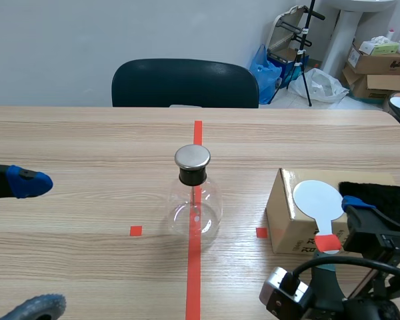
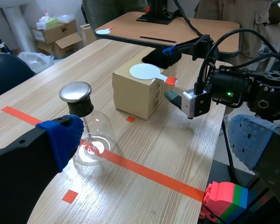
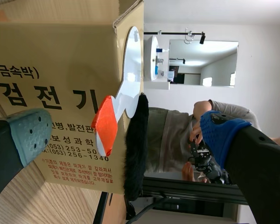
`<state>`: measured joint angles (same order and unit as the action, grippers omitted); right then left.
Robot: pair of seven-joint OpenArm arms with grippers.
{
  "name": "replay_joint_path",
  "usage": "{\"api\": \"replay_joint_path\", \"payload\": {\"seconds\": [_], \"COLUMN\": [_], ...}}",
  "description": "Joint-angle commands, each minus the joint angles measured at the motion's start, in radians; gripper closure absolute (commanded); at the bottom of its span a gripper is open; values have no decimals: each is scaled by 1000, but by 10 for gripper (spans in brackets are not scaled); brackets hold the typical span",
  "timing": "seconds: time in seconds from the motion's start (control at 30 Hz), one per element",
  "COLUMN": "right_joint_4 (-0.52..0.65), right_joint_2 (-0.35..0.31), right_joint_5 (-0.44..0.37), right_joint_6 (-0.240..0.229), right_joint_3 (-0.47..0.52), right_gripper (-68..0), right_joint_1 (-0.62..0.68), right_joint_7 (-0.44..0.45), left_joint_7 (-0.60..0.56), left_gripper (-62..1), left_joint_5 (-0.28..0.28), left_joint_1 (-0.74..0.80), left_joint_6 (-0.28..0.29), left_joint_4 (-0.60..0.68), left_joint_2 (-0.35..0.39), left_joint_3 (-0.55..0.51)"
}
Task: Do the electroscope experiment
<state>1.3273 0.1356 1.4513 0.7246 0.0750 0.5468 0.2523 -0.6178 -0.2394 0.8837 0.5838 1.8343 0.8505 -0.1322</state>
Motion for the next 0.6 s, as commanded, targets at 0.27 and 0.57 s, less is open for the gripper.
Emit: {"api": "replay_joint_path", "payload": {"seconds": [0.27, 0.57], "right_joint_4": [8, 8], "right_joint_2": [3, 3], "right_joint_5": [0, 0], "right_joint_6": [58, 58], "right_joint_3": [5, 5], "right_gripper": [-679, -679], "right_joint_1": [-1, -1], "right_joint_7": [-2, -3], "left_joint_7": [-17, -17], "left_gripper": [-623, -623], "left_joint_5": [-11, -11], "left_joint_1": [-6, -6], "left_joint_6": [-6, -6], "left_joint_4": [5, 5], "left_joint_2": [-8, -8], "left_joint_3": [6, 6]}}
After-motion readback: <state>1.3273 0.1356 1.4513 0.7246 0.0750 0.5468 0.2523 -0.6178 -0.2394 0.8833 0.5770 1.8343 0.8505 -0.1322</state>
